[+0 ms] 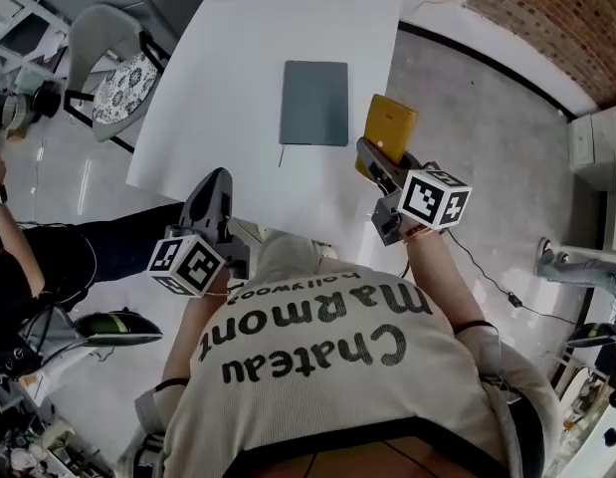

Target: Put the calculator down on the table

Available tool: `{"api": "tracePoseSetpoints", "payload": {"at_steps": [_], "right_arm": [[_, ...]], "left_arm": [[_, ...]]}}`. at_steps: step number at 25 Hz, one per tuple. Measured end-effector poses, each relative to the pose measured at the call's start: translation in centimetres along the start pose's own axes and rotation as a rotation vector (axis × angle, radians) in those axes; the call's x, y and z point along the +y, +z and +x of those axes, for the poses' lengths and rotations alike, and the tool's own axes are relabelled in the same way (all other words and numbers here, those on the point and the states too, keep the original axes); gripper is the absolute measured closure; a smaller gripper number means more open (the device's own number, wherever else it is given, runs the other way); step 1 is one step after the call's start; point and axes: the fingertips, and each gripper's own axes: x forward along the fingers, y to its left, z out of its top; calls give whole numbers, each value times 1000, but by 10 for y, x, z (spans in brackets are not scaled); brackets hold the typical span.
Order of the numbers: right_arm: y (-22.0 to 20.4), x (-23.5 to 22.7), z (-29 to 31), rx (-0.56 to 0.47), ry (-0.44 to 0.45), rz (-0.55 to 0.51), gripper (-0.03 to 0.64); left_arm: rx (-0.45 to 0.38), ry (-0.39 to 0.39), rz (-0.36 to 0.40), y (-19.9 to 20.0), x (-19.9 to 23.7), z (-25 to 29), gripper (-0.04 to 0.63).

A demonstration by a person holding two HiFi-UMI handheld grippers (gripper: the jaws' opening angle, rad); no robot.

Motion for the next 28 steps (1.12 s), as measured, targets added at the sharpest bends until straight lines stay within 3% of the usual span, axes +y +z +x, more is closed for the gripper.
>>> {"api": "tracePoseSetpoints", "payload": {"at_steps": [6,11,19,23,28], "right_arm": [[6,-23,27,33,-99,49,525],[35,-25,62,23,-164,46,525],[89,-25,133,51,-284,-58,525],[105,-23,150,85,-329,-138,525],[132,-26,184,88,-351,-159,525]], "left_arm": [[55,-44,-22,7,24,50,594],[95,-89,37,37,50,92,594],[164,-188,49,80,113,162,594],[193,-208,54,84,134,176,594],[212,-238,23,92,164,204,594]]}}
